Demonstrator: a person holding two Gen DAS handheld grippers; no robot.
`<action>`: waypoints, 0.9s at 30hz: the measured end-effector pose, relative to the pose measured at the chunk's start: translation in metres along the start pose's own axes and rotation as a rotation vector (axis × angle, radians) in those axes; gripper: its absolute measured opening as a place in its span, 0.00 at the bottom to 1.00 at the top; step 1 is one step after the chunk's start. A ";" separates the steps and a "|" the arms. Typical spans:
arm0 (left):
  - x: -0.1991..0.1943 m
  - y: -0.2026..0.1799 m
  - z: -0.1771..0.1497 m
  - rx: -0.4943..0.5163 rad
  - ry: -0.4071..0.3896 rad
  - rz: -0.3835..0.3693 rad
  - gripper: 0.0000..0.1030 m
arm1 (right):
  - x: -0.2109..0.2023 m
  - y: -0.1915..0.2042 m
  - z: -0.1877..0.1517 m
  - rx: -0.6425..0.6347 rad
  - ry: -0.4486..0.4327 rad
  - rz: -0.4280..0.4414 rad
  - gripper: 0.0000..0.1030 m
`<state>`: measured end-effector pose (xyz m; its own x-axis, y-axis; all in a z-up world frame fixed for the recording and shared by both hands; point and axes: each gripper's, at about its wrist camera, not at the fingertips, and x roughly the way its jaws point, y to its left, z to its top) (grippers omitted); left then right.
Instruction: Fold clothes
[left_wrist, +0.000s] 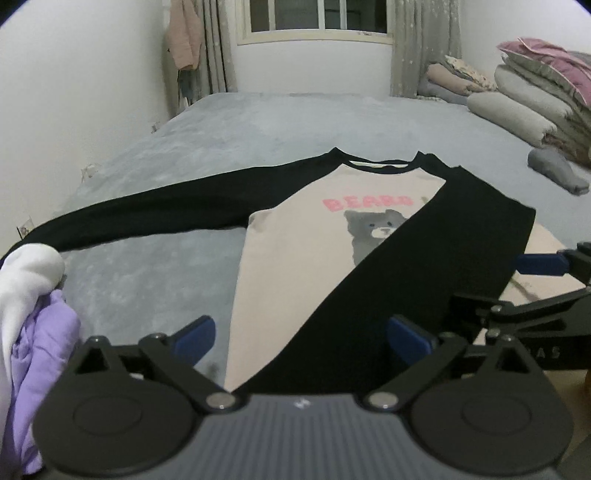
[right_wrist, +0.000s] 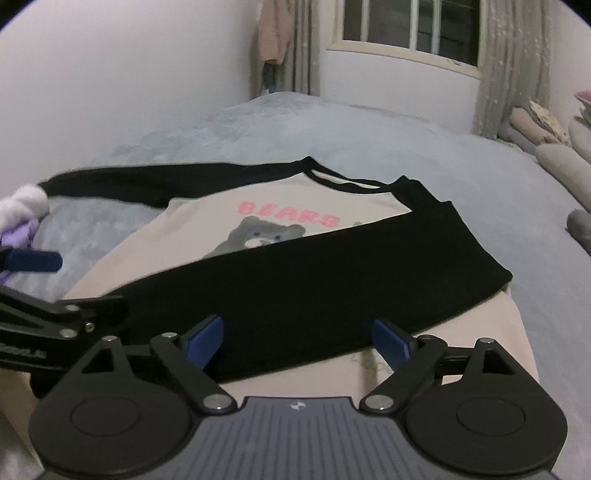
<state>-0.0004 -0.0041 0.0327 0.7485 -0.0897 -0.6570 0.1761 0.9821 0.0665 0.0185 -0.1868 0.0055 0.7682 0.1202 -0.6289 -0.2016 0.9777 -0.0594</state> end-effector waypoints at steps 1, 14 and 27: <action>0.001 0.000 -0.001 0.007 0.001 0.005 0.97 | 0.002 0.002 -0.001 -0.010 0.002 -0.002 0.87; 0.015 0.007 -0.013 -0.002 0.075 0.010 0.97 | 0.002 0.004 -0.022 -0.029 0.015 -0.042 1.00; 0.021 0.004 -0.014 -0.017 0.075 0.028 1.00 | 0.004 -0.007 -0.031 0.042 -0.031 0.014 1.00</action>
<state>0.0071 -0.0002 0.0087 0.7029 -0.0504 -0.7095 0.1446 0.9868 0.0732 0.0046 -0.1986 -0.0208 0.7842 0.1383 -0.6049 -0.1869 0.9822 -0.0177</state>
